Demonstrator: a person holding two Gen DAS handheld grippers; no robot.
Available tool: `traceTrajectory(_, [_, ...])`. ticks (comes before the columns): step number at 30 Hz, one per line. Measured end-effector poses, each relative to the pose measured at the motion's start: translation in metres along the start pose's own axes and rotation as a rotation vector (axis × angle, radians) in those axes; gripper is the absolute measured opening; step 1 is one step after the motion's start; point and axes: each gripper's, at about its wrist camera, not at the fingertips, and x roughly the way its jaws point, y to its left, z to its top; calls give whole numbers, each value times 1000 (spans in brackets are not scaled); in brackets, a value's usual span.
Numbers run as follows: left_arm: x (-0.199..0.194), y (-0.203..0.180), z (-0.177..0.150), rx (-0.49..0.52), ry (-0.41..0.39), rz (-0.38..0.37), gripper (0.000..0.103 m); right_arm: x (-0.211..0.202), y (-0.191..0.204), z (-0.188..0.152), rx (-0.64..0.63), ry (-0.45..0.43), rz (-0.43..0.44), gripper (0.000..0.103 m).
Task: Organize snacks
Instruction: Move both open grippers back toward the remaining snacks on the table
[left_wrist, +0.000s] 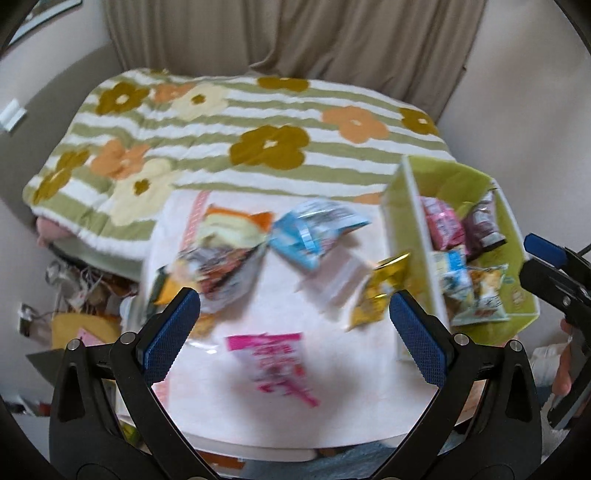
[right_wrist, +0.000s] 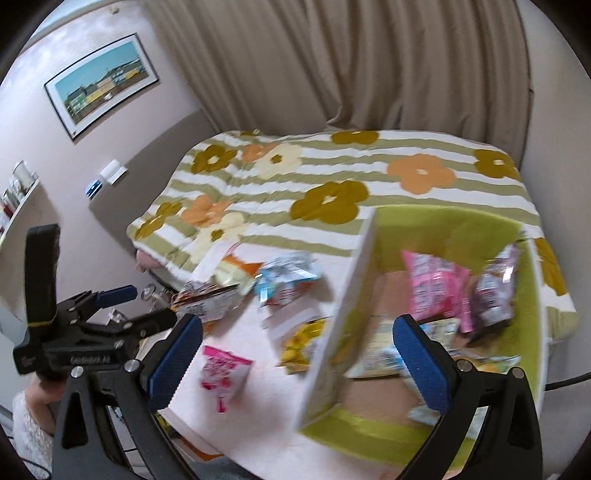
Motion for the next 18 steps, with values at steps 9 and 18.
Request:
traceTrajectory(9, [25,84,-13,78,77,-40,102,72,79,-27,29,111,-21,103])
traceTrajectory(18, [72,104,-16,317,133,-100,102,146,101,-65,167,253,-67,103])
